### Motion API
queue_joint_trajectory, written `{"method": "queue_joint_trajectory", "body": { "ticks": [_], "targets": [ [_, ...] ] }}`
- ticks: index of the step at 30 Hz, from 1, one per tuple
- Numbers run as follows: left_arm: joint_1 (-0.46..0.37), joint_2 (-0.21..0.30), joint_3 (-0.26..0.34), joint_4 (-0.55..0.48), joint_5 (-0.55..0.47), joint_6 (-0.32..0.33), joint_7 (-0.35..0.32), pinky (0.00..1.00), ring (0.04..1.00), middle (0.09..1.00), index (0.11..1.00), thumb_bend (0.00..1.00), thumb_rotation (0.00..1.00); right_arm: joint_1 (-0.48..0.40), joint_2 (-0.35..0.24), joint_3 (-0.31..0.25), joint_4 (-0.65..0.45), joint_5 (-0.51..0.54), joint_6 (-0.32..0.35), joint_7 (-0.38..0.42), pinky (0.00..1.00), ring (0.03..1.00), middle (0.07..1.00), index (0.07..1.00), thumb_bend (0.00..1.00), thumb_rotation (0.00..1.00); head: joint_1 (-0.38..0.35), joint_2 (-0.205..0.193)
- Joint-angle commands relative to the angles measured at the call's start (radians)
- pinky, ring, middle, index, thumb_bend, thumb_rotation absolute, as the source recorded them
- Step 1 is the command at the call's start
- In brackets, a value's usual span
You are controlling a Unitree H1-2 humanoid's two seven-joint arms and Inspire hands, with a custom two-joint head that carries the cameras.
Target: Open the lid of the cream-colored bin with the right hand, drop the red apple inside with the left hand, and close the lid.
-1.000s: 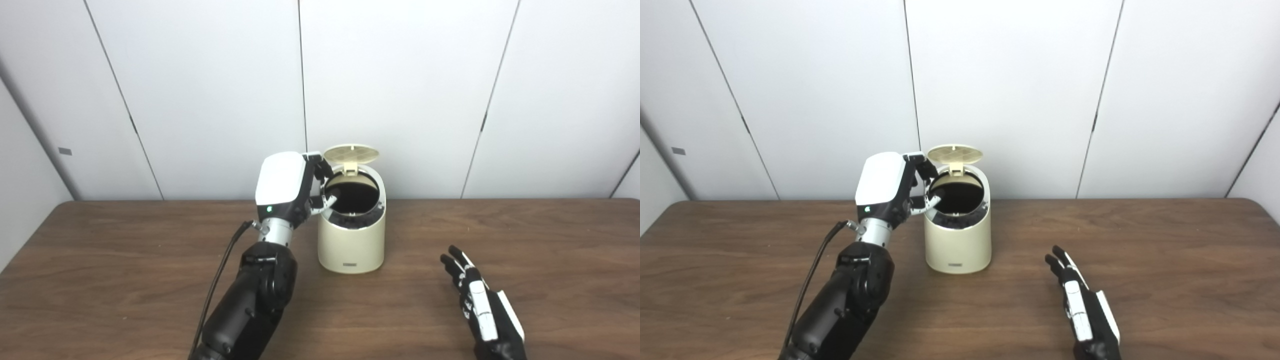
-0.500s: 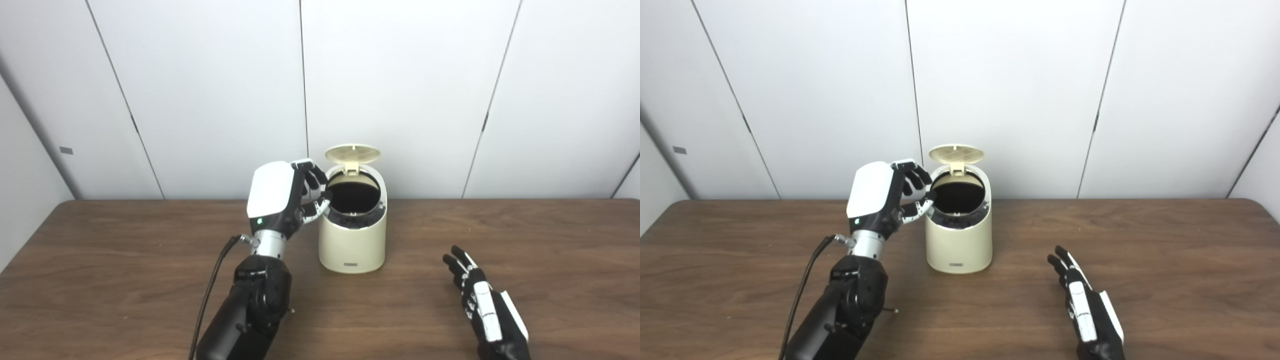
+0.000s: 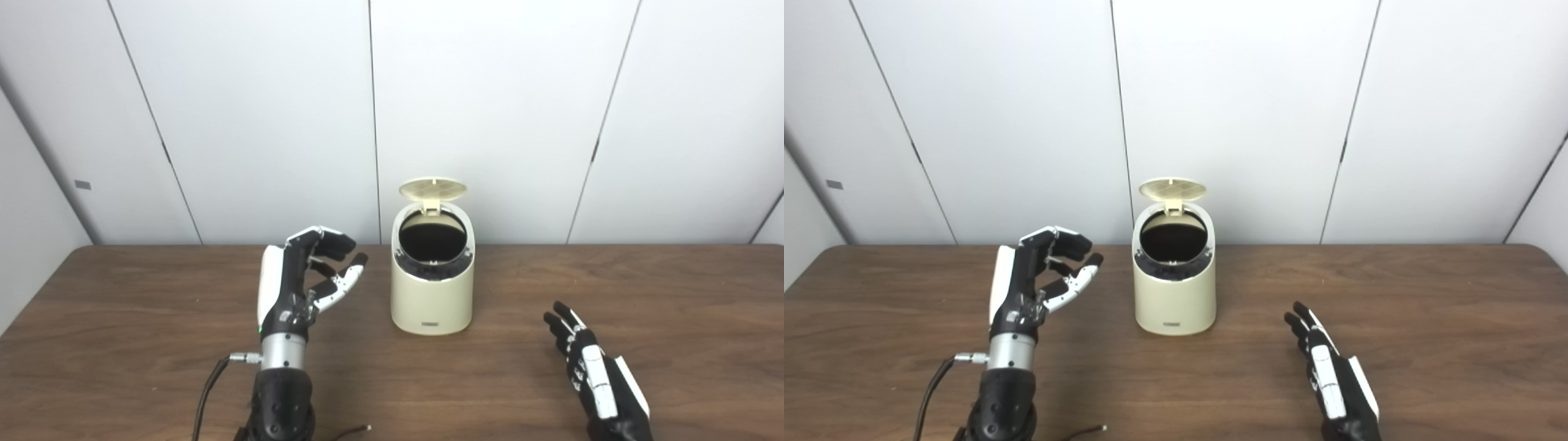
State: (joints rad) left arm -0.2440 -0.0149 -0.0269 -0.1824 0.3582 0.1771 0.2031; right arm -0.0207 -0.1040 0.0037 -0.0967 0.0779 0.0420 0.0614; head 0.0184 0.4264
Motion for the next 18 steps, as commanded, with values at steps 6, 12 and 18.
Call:
{"method": "queue_joint_trajectory", "body": {
  "ticks": [6, 12, 18],
  "targets": [
    [0.071, 0.019, 0.045, -0.079, -0.198, -0.043, -0.088, 0.75, 0.811, 0.851, 0.858, 0.48, 0.69, -0.010, -0.003, -0.013, -0.014, 0.022, 0.032, 0.014, 1.00, 0.970, 0.917, 0.928, 0.56, 1.00, 0.007, 0.004],
    [0.149, 0.037, 0.074, -0.035, -0.339, -0.079, -0.159, 0.91, 0.933, 0.962, 0.961, 0.49, 0.85, -0.019, 0.001, -0.026, -0.024, 0.049, 0.033, 0.020, 1.00, 0.985, 0.932, 0.932, 0.59, 1.00, 0.003, 0.009],
    [0.211, 0.026, 0.087, 0.036, -0.406, -0.158, -0.186, 0.99, 0.998, 1.000, 1.000, 0.48, 0.96, -0.034, -0.006, -0.034, -0.040, 0.012, 0.021, 0.006, 0.99, 0.974, 0.934, 0.935, 0.58, 1.00, 0.002, 0.013]
  ]
}}
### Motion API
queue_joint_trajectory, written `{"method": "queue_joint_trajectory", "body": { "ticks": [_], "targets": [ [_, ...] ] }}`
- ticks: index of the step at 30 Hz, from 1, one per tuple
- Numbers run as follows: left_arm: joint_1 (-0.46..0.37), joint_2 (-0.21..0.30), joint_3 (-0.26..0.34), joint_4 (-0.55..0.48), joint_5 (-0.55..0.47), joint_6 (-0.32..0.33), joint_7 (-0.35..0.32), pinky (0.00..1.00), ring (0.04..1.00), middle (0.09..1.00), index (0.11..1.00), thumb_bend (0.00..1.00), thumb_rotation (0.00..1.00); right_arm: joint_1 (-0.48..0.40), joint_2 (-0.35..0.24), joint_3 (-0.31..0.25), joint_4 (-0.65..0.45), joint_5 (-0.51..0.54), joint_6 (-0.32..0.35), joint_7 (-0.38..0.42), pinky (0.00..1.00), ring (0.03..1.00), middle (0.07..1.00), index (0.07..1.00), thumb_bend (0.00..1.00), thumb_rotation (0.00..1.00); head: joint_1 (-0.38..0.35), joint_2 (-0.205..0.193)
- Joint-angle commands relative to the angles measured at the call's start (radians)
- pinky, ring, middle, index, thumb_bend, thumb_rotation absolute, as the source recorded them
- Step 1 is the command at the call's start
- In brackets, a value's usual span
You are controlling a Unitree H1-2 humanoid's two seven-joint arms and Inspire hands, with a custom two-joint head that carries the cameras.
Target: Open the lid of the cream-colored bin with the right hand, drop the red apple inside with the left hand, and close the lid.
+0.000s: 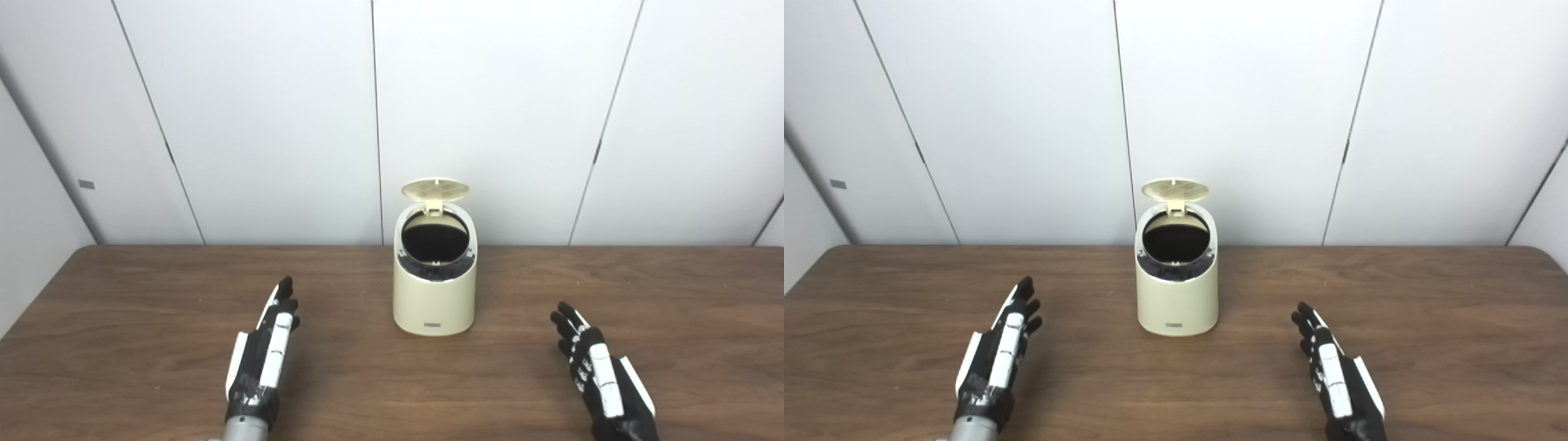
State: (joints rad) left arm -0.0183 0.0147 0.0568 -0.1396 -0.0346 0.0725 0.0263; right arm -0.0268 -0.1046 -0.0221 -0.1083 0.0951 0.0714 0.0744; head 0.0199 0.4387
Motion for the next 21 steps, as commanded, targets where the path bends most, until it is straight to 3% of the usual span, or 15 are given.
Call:
{"method": "queue_joint_trajectory", "body": {
  "ticks": [1, 12, 16, 21],
  "targets": [
    [-0.007, -0.004, 0.003, 0.004, -0.021, -0.064, -0.012, 1.00, 0.999, 1.000, 1.000, 0.48, 0.96, -0.032, -0.004, -0.013, -0.028, -0.002, -0.008, -0.009, 1.00, 0.978, 0.937, 0.934, 0.59, 1.00, -0.005, 0.003],
    [0.064, -0.017, -0.003, 0.061, -0.059, -0.109, -0.026, 1.00, 1.000, 1.000, 1.000, 0.48, 0.93, -0.150, -0.043, -0.028, 0.029, -0.057, -0.026, -0.010, 0.99, 0.990, 0.966, 0.945, 0.70, 1.00, -0.051, 0.005],
    [0.081, -0.018, -0.018, 0.080, -0.021, -0.112, -0.016, 1.00, 1.000, 1.000, 1.000, 0.49, 0.94, -0.229, -0.062, -0.018, 0.053, -0.098, -0.025, -0.015, 0.99, 0.988, 0.958, 0.939, 0.67, 1.00, -0.063, -0.003],
    [0.094, -0.022, -0.033, 0.090, -0.020, -0.109, -0.024, 1.00, 1.000, 1.000, 1.000, 0.48, 0.99, -0.332, -0.095, 0.019, 0.043, -0.207, 0.030, -0.017, 0.98, 0.992, 0.970, 0.923, 0.65, 1.00, -0.066, -0.007]
  ]
}}
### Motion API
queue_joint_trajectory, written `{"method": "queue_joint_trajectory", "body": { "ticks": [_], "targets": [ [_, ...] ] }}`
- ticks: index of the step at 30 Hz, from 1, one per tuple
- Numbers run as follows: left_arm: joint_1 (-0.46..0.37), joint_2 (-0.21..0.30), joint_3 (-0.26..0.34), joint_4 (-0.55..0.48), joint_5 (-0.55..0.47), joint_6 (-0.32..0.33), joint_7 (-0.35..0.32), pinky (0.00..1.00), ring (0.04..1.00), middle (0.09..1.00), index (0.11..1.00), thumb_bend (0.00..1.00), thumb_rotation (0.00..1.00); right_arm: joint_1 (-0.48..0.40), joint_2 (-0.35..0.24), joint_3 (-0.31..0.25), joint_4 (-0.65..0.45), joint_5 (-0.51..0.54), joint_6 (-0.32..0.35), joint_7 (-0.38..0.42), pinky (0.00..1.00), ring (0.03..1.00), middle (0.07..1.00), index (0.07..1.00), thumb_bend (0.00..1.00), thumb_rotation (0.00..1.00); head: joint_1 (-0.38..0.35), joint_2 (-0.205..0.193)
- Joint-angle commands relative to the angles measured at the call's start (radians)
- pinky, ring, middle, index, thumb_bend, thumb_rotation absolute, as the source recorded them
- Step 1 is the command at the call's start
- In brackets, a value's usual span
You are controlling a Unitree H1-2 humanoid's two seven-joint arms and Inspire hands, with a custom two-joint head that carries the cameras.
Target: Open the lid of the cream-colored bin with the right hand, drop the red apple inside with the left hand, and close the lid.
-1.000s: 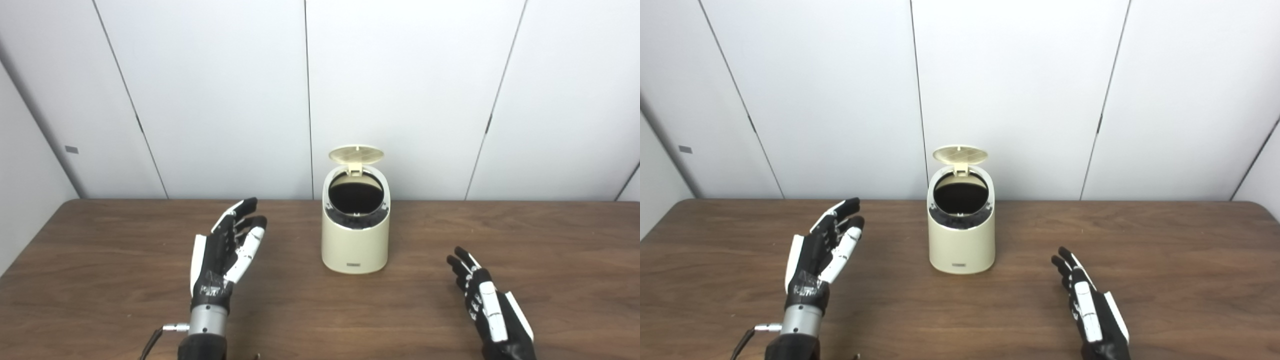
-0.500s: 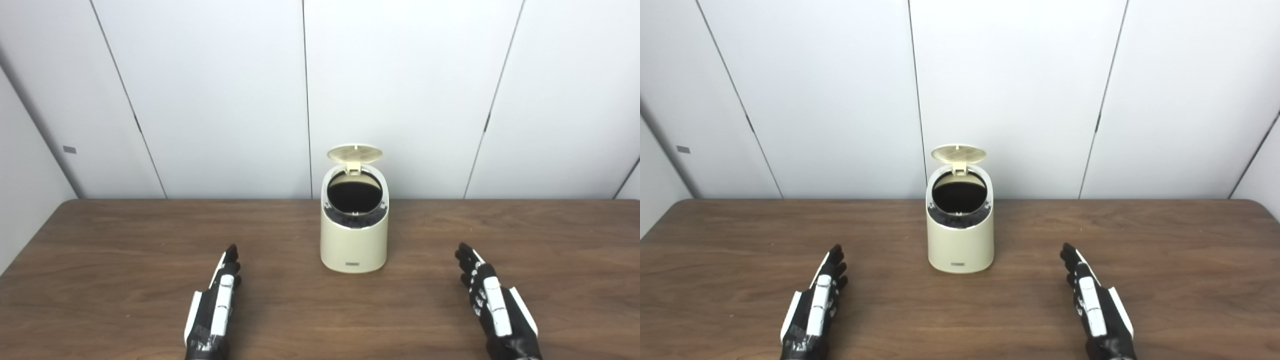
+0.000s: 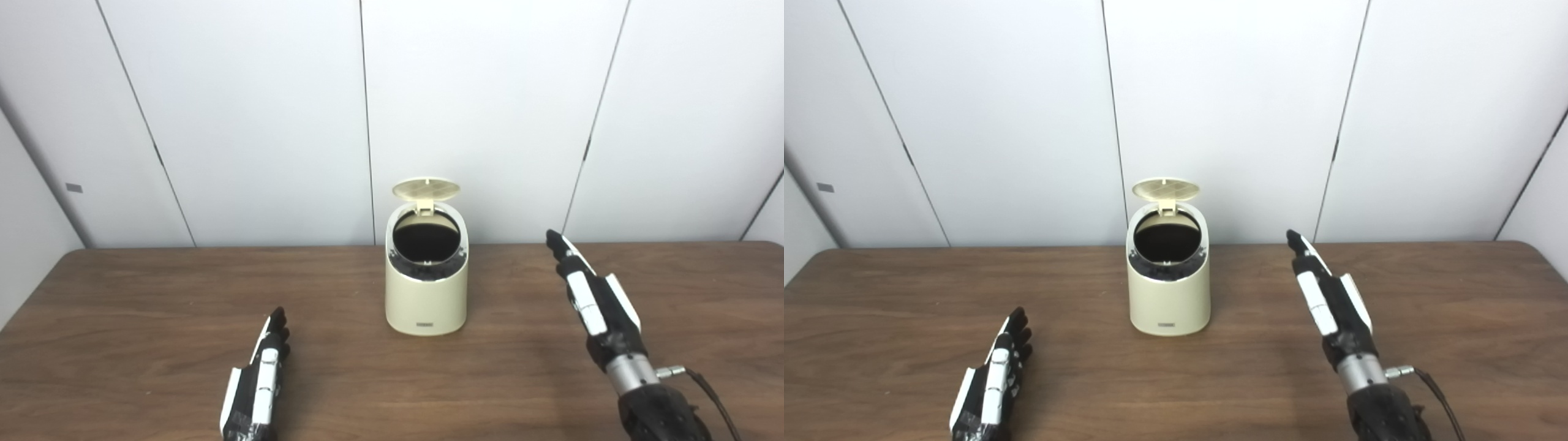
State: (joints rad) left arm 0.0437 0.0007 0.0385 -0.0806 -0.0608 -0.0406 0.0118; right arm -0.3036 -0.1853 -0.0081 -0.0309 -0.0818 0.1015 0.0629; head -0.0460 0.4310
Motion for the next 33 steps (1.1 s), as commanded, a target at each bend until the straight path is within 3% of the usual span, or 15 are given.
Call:
{"method": "queue_joint_trajectory", "body": {
  "ticks": [1, 6, 11, 18, 27, 33],
  "targets": [
    [0.033, -0.010, -0.016, 0.033, 0.007, 0.003, -0.008, 1.00, 1.000, 1.000, 1.000, 0.48, 0.99, -0.077, -0.023, 0.016, -0.035, -0.056, 0.007, -0.006, 0.97, 0.989, 0.971, 0.922, 0.64, 1.00, -0.001, -0.002],
    [0.035, -0.015, -0.019, 0.037, 0.023, 0.005, 0.001, 1.00, 1.000, 1.000, 1.000, 0.48, 1.00, -0.192, -0.025, 0.058, -0.006, -0.143, 0.052, -0.008, 0.93, 0.953, 0.948, 0.892, 0.59, 1.00, 0.001, -0.007],
    [0.034, -0.018, -0.017, 0.033, 0.021, 0.022, 0.001, 1.00, 1.000, 1.000, 1.000, 0.46, 1.00, -0.299, -0.032, 0.110, 0.061, -0.218, 0.034, -0.005, 0.86, 0.910, 0.909, 0.867, 0.53, 1.00, 0.002, -0.010],
    [0.032, -0.022, -0.010, 0.027, 0.007, 0.030, -0.001, 0.99, 1.000, 1.000, 1.000, 0.45, 0.97, -0.420, -0.029, 0.155, 0.141, -0.292, 0.074, 0.003, 0.87, 0.912, 0.916, 0.864, 0.59, 1.00, 0.005, -0.009],
    [0.029, -0.020, -0.008, 0.038, -0.005, 0.022, -0.006, 0.98, 1.000, 1.000, 1.000, 0.46, 0.93, -0.467, -0.029, 0.203, 0.153, -0.334, 0.083, 0.040, 0.97, 0.993, 0.954, 0.828, 0.58, 1.00, 0.004, -0.010],
    [0.028, -0.018, -0.005, 0.037, -0.007, 0.025, -0.004, 0.96, 1.000, 1.000, 1.000, 0.45, 0.93, -0.475, -0.036, 0.236, 0.137, -0.375, 0.077, 0.063, 0.92, 0.991, 0.958, 0.825, 0.58, 1.00, 0.009, -0.007]
  ]
}}
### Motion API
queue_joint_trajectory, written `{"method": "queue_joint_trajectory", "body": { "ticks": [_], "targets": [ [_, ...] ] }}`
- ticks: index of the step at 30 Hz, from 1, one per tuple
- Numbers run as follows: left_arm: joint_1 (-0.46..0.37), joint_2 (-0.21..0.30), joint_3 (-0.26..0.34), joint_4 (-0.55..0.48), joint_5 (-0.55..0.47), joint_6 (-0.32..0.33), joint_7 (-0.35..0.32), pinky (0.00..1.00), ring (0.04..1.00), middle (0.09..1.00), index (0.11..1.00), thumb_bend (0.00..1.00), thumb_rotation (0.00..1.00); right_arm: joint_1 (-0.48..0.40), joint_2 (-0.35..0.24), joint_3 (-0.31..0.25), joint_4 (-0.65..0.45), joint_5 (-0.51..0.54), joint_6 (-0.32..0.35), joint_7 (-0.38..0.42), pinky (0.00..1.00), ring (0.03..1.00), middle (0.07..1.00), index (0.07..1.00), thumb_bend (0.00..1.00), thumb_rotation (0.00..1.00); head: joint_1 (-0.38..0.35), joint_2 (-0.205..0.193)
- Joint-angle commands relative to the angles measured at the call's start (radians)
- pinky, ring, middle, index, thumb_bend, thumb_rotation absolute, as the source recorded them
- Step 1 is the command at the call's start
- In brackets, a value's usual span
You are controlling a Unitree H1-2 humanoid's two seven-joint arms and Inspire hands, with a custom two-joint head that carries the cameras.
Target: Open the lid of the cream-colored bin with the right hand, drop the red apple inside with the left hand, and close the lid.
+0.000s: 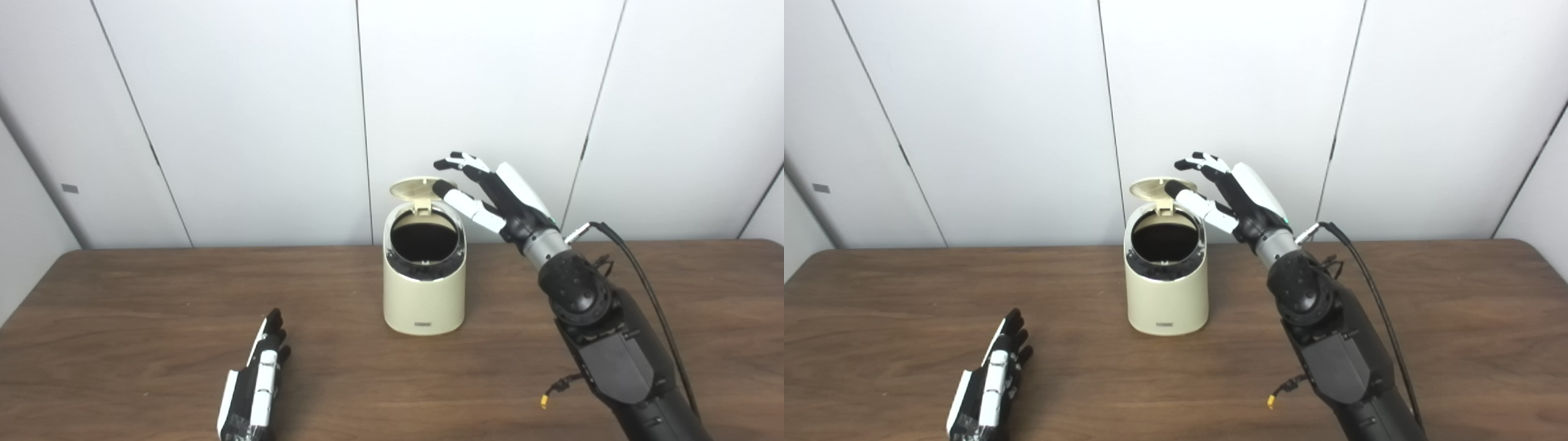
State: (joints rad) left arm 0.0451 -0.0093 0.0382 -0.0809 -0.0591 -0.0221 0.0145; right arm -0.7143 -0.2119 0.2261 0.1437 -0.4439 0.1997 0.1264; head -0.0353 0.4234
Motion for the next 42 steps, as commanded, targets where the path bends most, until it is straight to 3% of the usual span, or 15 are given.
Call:
{"method": "queue_joint_trajectory", "body": {
  "ticks": [1, 7, 21, 42],
  "targets": [
    [0.025, -0.008, -0.003, 0.038, -0.009, 0.007, -0.006, 0.96, 1.000, 1.000, 1.000, 0.45, 0.93, -0.066, -0.014, 0.011, -0.040, -0.023, -0.022, 0.007, 0.92, 0.996, 0.964, 0.829, 0.59, 1.00, -0.002, 0.000],
    [0.016, 0.002, -0.009, 0.053, -0.001, 0.003, -0.008, 0.97, 1.000, 1.000, 1.000, 0.49, 0.85, -0.066, -0.038, 0.037, -0.065, -0.069, -0.018, 0.041, 0.96, 1.000, 0.992, 0.838, 0.62, 1.00, 0.000, 0.000],
    [0.005, -0.004, -0.007, 0.079, 0.017, -0.011, 0.007, 1.00, 1.000, 1.000, 1.000, 0.51, 0.79, -0.031, -0.097, 0.028, -0.141, -0.104, -0.007, 0.099, 1.00, 1.000, 0.992, 0.789, 0.61, 1.00, 0.006, -0.001],
    [0.010, -0.007, -0.024, 0.072, 0.054, -0.010, 0.016, 1.00, 1.000, 1.000, 1.000, 0.53, 0.81, 0.017, -0.125, 0.082, -0.182, -0.217, -0.032, 0.150, 0.98, 1.000, 0.974, 0.781, 0.60, 1.00, 0.008, 0.007]
  ]
}}
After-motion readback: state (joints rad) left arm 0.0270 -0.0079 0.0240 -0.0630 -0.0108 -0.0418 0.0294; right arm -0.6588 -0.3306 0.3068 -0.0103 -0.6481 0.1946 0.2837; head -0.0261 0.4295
